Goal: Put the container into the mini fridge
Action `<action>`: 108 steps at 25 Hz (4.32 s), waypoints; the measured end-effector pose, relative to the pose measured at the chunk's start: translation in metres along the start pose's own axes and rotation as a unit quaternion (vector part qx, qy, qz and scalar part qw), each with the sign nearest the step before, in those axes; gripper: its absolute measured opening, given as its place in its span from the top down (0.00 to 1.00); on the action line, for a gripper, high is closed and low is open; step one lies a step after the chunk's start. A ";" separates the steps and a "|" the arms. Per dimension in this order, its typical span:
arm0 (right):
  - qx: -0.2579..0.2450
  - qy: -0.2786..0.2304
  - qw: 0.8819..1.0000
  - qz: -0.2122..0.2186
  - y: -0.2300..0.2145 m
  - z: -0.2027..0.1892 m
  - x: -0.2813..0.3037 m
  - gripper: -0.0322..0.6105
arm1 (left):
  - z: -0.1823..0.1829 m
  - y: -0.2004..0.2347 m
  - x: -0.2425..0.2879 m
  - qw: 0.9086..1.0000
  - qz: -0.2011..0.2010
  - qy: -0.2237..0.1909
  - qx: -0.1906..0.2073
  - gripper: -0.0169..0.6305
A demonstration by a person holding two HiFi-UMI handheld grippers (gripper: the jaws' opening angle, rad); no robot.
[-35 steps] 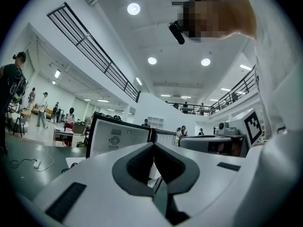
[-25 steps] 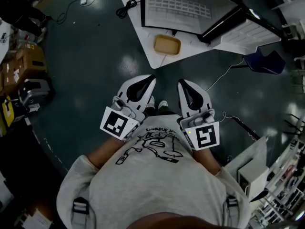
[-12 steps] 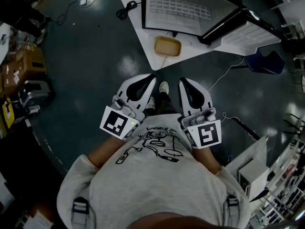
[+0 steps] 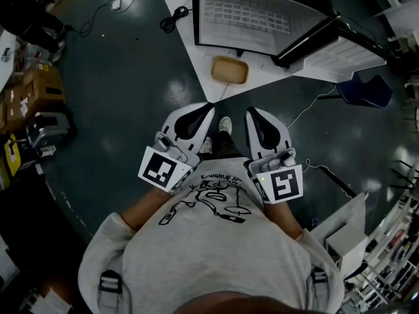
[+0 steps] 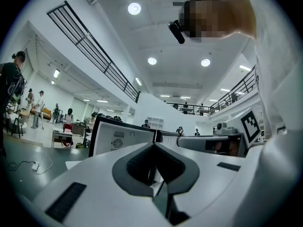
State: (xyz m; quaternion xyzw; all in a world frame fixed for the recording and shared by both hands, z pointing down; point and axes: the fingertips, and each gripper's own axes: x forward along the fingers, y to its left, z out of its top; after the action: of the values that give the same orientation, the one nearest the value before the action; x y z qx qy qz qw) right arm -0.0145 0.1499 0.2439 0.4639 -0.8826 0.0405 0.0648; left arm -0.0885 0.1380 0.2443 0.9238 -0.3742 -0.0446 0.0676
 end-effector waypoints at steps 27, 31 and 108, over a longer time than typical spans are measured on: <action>0.014 -0.015 0.999 0.028 -0.108 0.009 0.059 0.91 | -0.002 0.037 0.118 1.000 0.018 0.014 0.001 0.95; 0.013 -0.018 0.999 0.031 -0.125 0.011 0.064 0.91 | -0.001 0.039 0.137 1.000 0.020 0.017 0.008 0.95; 0.036 0.113 0.993 0.001 -0.180 -0.134 0.139 0.84 | -0.154 0.126 0.176 0.989 0.022 0.148 -0.009 0.86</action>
State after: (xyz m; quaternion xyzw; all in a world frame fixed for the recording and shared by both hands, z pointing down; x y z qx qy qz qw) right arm 0.0663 -0.0479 0.4000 0.4572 -0.8682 0.1247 0.1471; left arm -0.0285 -0.0597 0.4106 0.9112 -0.3796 0.0911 0.1315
